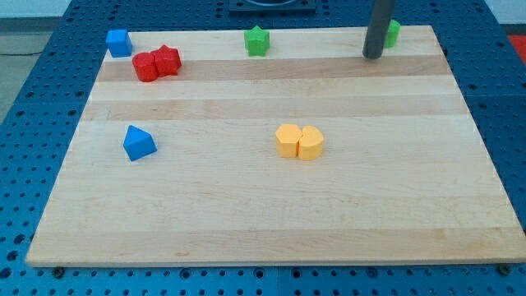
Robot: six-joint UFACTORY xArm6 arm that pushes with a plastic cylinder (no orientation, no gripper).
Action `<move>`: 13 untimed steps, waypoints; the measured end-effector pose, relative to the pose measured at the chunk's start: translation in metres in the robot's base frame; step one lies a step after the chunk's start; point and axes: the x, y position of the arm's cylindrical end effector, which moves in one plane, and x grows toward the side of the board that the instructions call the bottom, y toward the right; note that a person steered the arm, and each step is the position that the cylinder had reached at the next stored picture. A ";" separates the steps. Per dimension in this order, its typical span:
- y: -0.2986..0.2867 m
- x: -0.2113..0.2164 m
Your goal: Move the yellow hexagon below to the blue cube
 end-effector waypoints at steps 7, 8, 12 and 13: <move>-0.145 0.177; -0.163 0.164; -0.164 0.118; -0.187 0.118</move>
